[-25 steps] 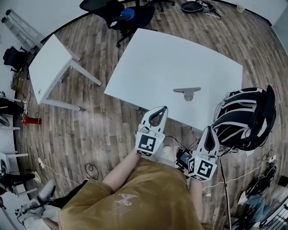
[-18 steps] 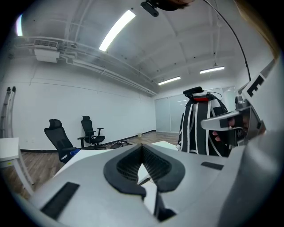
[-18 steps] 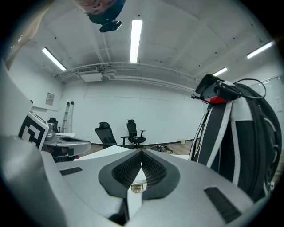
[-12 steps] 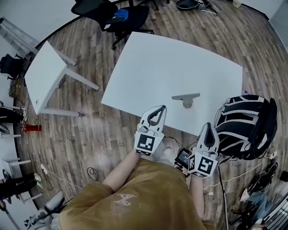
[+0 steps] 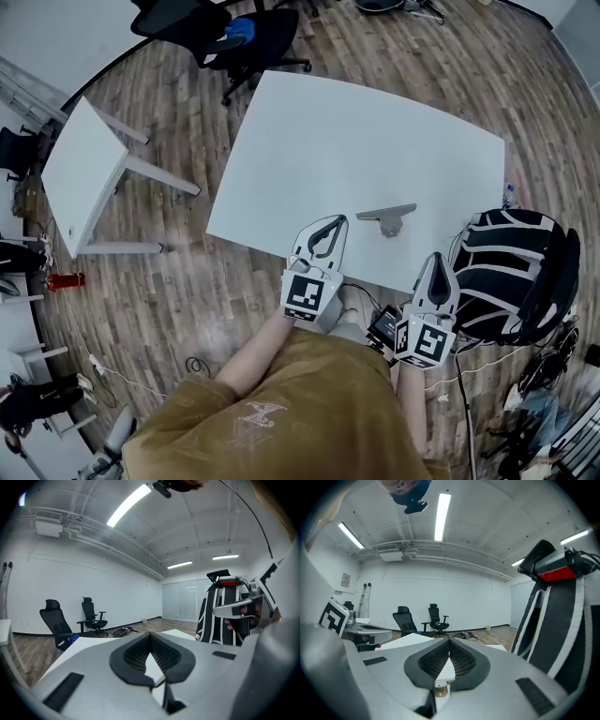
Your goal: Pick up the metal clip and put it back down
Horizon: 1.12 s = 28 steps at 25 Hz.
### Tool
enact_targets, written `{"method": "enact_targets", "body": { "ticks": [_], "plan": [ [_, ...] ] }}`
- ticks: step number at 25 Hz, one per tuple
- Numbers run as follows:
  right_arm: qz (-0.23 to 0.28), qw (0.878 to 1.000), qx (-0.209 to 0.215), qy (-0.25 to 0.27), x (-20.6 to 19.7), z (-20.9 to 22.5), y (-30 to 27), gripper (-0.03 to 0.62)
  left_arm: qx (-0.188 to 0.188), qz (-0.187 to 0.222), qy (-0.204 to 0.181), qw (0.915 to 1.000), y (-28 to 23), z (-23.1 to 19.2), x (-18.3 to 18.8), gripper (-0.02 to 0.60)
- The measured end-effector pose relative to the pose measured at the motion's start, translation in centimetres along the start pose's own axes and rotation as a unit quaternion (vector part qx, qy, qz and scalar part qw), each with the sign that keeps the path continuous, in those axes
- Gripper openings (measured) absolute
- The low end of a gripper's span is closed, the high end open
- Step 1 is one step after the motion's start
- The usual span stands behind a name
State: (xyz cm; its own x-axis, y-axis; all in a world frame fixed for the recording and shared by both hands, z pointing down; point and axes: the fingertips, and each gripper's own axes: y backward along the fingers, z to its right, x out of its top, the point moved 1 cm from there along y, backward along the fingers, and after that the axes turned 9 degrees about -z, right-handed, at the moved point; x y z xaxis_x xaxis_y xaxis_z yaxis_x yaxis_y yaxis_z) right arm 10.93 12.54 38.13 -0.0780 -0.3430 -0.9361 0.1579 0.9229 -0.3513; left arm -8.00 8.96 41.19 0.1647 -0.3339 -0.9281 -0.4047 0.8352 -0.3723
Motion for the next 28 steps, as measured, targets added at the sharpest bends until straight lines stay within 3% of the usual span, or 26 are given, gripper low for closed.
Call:
{"method": "enact_targets", "body": {
  "ticks": [13,28],
  "plan": [
    [-0.017,1.0,-0.018,-0.012,-0.5,-0.9,-2.4,0.009,-0.025,-0.009,-0.003,0.9996,-2.4,-2.1,-0.4,0.003],
    [-0.018,1.0,-0.02,-0.006,0.3,0.1,-3.9,0.008,-0.044,-0.004,-0.009,0.999,-4.6,-1.5,0.8,0.003]
  ]
}}
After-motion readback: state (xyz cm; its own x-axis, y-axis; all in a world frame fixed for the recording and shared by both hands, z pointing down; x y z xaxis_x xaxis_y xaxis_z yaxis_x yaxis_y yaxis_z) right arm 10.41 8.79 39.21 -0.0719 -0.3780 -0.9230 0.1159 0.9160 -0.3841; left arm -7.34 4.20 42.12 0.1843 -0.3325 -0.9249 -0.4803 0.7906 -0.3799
